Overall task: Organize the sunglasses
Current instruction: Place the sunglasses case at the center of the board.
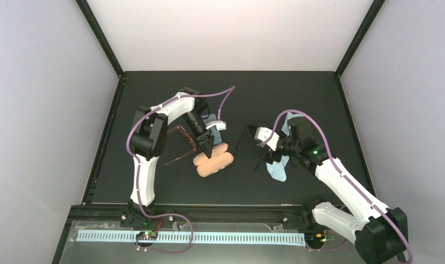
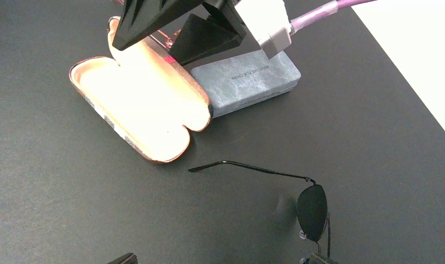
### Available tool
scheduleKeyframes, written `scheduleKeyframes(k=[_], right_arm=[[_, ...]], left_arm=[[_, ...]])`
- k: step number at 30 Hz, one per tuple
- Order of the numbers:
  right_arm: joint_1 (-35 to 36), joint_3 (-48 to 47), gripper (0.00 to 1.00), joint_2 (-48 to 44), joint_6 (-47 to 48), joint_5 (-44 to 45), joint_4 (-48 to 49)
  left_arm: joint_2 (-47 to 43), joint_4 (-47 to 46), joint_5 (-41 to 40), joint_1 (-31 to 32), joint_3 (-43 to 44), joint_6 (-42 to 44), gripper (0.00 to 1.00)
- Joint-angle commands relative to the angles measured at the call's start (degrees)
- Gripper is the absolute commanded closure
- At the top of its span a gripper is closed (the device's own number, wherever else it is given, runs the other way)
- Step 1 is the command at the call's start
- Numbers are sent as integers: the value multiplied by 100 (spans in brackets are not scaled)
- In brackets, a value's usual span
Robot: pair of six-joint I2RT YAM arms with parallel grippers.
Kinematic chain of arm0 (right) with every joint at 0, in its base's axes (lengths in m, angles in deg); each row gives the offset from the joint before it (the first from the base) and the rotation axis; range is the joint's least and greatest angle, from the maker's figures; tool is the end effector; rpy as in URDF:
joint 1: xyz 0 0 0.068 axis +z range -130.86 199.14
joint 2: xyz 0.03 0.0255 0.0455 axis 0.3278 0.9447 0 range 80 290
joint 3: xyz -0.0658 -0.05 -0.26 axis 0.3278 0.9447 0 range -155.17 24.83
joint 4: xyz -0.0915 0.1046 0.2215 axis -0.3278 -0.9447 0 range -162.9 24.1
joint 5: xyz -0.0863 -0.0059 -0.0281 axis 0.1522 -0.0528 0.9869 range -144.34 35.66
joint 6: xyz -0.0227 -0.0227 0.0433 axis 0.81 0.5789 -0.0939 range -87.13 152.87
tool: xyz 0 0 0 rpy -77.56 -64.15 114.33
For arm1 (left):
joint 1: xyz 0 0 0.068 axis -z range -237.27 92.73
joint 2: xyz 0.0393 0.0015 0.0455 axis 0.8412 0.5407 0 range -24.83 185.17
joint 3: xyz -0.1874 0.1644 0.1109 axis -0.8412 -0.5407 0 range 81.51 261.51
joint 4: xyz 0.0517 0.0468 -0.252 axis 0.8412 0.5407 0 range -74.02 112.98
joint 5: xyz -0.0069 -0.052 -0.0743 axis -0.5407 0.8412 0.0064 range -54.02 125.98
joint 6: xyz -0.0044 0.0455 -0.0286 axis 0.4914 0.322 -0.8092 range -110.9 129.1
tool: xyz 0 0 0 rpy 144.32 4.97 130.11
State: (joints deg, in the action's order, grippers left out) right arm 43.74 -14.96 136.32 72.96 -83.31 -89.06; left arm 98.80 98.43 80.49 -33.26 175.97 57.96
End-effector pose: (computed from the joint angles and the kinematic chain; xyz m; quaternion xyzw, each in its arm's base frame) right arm 0.1805 0.1017 0.2539 -0.5587 0.6835 0.1689 0.4383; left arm 0.3304 -0.1745 0.1738 -0.4827 -0.7736 0.4007 0.0895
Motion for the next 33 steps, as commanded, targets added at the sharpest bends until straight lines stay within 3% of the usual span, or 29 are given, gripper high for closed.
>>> scheduleKeyframes(k=[1,18,26,33], right_arm=[[-39,-2,17,23,6,63,-4],[-34,-20,12,80,-209,262,119],[-39,-36,1,65,-449,540,243],[-35,-96,0,106,-724,959,384]], left_arm=[[43,1,-79,-47,244,63,28],[-557,-566,-617,-98,349,-397,26],[-1455,-1734,-1222,-107,-112,-992,22],[-2483,-3138,-1881,-118,-916,-1500,16]])
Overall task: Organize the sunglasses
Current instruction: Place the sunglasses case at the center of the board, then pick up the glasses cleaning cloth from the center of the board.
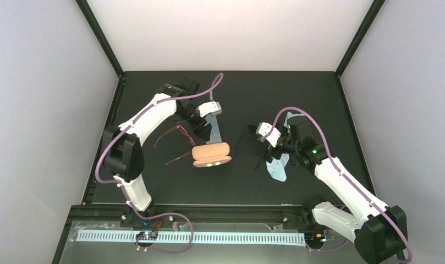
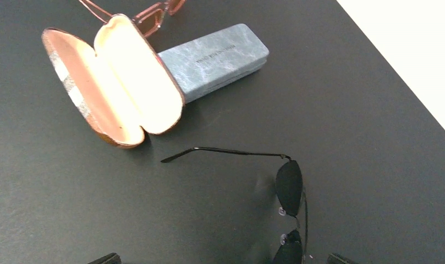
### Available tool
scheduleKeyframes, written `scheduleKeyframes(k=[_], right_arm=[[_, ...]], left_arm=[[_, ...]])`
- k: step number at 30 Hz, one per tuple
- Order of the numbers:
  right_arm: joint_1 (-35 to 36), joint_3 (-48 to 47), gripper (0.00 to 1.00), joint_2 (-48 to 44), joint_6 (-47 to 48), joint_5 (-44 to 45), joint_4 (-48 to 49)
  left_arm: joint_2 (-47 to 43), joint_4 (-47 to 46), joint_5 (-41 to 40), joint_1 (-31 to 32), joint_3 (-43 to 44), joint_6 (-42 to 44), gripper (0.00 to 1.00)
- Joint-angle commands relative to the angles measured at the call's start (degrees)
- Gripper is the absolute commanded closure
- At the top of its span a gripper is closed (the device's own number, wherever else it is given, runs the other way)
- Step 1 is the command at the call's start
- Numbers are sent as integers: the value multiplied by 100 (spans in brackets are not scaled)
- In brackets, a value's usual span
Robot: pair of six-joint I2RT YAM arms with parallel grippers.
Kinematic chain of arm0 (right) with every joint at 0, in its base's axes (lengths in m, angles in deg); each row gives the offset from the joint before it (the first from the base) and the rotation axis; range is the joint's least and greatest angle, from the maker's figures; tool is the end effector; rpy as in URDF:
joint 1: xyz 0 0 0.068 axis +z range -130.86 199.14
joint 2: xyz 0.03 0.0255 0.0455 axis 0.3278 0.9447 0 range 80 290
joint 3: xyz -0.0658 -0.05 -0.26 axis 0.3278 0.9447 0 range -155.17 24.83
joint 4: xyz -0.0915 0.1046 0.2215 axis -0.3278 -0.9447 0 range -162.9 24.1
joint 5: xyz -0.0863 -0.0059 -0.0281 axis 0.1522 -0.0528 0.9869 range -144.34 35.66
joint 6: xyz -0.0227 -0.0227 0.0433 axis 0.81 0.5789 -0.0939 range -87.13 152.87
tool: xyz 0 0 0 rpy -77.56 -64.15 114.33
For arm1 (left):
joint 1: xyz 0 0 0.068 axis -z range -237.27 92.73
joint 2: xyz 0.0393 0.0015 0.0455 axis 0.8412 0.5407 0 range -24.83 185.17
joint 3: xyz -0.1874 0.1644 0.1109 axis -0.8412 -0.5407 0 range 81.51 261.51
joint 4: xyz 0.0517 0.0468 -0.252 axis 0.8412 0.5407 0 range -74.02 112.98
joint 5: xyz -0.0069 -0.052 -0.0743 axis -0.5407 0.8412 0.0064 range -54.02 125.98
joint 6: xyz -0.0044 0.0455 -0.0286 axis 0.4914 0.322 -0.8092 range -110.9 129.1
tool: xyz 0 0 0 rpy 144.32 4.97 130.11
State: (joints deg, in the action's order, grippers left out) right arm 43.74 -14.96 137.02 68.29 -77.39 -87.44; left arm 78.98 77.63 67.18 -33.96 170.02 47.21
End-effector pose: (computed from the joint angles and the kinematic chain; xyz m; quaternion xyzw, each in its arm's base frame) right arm 0.1863 0.1008 0.2529 -0.5167 0.7219 0.1395 0.4387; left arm 0.3222 -0.1590 0.2613 0.5149 0.8071 -0.2509 0.1429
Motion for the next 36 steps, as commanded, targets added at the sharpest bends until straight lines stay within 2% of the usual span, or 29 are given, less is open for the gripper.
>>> scheduleKeyframes(k=[1,6,11,17,22,25,36], right_arm=[[-41,-129,0,64,-289,465,221],[-43,-403,0,232,-281,1160,-92],[-43,-464,0,389,-181,1774,-603],[-180,-254,0,441,248,1594,-1574],[-337,12,2,423,313,1624,-1777],[-643,21,7,663,205,1706,-1728],[-1754,-757,42,2467,-233,1081,-1986]], left_arm=[[-649,-1283,-674,-46,-447,-500,15],[-1301,-2312,-1391,-110,-1029,-854,2],[-1520,-2731,-2030,-182,-1291,-1060,1],[-1574,-2656,-1602,-352,-1499,-1128,1],[-2021,-2996,-974,-350,-2141,-862,1],[-2207,-3141,-667,-332,-2418,-666,1],[-2433,-3295,-472,-258,-2625,-826,1]])
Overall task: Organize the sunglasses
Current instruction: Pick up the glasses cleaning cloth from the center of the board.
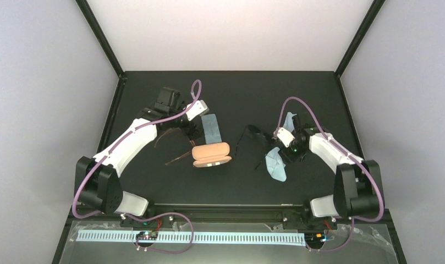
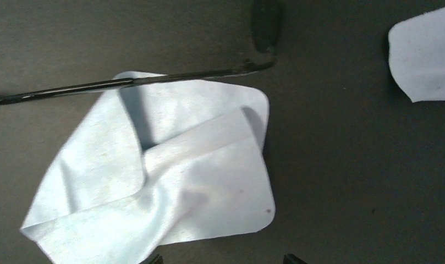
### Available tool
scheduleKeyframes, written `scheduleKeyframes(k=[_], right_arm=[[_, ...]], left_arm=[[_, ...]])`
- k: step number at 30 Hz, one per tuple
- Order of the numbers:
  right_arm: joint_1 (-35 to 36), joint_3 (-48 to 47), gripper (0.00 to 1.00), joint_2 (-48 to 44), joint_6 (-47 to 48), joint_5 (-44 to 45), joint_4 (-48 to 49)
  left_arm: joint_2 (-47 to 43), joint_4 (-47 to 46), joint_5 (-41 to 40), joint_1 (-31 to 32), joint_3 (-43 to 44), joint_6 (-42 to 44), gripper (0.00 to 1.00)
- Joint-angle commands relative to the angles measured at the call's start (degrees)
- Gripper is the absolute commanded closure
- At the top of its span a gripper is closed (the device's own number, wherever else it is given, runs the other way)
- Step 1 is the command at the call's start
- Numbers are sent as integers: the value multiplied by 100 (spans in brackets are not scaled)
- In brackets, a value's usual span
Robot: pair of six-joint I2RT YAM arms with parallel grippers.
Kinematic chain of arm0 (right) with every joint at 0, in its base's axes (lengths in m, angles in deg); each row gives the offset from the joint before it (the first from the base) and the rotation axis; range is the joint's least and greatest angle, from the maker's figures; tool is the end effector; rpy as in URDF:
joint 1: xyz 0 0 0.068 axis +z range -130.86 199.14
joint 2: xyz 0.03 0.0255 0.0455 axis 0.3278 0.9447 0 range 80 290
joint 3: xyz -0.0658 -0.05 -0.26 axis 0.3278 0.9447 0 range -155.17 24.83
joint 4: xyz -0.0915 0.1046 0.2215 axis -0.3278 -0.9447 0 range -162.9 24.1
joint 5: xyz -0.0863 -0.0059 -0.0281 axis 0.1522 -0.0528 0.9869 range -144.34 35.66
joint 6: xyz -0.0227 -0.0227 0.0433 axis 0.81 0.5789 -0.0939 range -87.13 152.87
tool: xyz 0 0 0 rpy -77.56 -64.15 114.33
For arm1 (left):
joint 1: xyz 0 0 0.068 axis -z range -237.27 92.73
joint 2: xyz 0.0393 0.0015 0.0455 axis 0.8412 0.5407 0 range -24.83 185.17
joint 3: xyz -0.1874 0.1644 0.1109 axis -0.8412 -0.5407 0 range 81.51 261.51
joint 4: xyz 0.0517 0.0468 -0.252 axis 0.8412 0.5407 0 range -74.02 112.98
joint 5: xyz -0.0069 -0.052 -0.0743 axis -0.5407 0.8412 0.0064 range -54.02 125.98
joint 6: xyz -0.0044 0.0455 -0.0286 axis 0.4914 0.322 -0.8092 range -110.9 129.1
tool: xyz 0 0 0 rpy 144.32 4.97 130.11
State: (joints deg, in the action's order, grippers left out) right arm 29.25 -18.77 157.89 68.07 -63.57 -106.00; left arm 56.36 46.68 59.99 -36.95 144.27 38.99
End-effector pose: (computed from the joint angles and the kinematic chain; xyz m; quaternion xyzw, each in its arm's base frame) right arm 0.2256 0.0462 0.1780 -0.3904 0.9071 0.0484 0.1495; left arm 0.2770 -0.1181 0.2732 0.4546 0.7992 -0.1658 0.3565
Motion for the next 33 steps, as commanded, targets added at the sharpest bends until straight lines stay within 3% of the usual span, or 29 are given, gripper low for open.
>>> scheduleKeyframes(k=[1,10,20,28,33], right_arm=[[-406,-454,43,505,-240,-361,-130],[-533,-919,55,1434,-345,-551,-187],[-531,-806,67,1734,-225,-501,-165],[-531,-395,82,1430,30,-698,-77],[-523,-380,98,1280,69,-923,15]], left_arm=[[-177,-220,257,49,-65,-9,1],[-173,-264,262,78,-115,-19,1],[-123,-283,253,87,-115,-1,1],[-1,-282,231,104,-72,7,1],[36,-279,209,122,-62,8,1]])
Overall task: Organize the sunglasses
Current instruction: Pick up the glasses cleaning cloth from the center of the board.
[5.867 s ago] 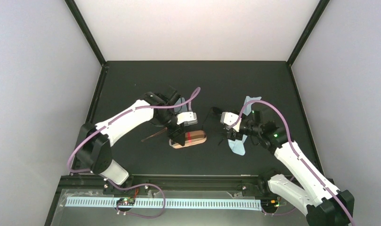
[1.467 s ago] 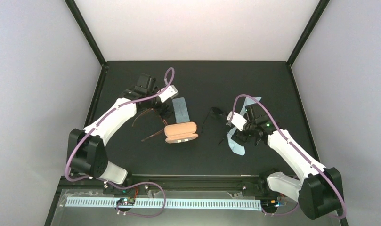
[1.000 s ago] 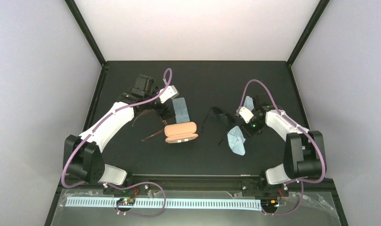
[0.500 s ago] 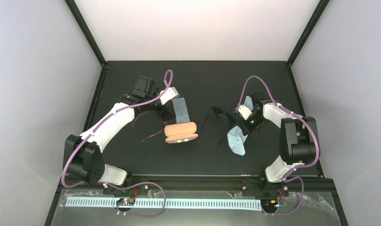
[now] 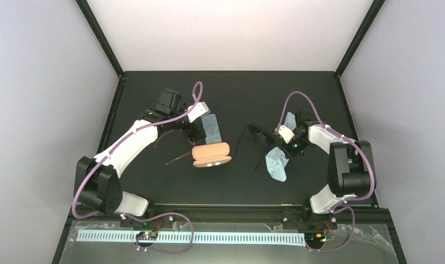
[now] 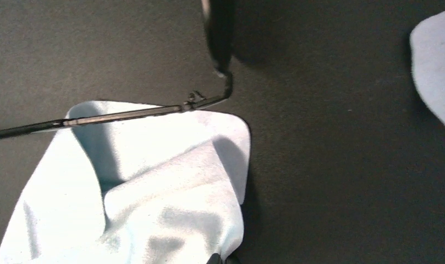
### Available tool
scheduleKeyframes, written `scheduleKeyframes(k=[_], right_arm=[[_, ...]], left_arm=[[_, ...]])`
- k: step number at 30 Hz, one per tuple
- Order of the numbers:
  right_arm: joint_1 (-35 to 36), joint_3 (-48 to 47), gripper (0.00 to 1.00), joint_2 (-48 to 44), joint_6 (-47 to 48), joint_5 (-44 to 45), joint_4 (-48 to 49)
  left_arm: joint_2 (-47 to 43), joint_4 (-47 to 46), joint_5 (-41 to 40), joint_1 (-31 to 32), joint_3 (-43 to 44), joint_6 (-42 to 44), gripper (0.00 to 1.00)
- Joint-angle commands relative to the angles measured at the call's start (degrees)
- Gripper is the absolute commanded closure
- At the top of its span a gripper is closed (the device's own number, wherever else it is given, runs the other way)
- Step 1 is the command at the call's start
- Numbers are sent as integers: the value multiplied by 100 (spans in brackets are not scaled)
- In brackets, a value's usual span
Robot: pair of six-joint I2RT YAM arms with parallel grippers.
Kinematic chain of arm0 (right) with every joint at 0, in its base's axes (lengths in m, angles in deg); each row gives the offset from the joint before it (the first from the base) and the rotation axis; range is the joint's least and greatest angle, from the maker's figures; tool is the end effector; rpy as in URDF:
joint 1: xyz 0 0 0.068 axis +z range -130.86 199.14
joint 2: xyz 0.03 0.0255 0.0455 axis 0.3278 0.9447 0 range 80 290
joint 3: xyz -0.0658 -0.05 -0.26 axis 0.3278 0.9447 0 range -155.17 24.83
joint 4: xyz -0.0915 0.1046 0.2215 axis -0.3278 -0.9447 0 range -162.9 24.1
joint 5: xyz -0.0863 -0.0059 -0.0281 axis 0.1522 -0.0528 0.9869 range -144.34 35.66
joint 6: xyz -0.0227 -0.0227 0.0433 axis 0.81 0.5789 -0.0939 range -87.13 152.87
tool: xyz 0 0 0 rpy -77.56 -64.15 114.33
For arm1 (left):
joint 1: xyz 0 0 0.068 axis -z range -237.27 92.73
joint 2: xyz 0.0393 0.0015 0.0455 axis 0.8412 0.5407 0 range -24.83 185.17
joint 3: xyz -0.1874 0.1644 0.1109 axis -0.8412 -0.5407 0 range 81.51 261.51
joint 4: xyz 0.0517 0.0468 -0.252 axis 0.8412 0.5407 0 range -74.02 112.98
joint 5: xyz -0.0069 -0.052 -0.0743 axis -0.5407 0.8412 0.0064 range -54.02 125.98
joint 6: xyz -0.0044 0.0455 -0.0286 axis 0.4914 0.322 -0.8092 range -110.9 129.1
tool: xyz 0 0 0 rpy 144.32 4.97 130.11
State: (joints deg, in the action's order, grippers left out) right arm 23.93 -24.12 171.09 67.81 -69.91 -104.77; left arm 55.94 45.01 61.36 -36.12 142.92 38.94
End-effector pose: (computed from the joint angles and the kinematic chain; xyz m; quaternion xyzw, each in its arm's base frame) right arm 0.2622 0.0317 0.1506 -0.3456 0.9254 0.1102 0.1101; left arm 0.2736 -0.1222 0.2700 0.4630 0.7896 -0.1785 0.3610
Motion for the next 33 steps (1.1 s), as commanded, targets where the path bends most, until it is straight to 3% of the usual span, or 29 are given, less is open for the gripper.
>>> scheduleKeyframes(k=[1,6,12,22,33], right_arm=[[6,137,99,-59,100,-314,-89],[4,67,99,-224,145,-233,-39],[6,-119,99,-643,579,-75,-652],[66,-998,99,-1767,1766,-894,-2751],[1018,-2578,99,-1908,2145,-2003,-4254]], left_arm=[[75,-103,61,46,73,12,1],[77,-96,-1,54,49,-5,1],[82,-190,235,73,38,-5,1],[58,-483,1988,251,148,443,6],[211,-938,3336,656,439,426,7]])
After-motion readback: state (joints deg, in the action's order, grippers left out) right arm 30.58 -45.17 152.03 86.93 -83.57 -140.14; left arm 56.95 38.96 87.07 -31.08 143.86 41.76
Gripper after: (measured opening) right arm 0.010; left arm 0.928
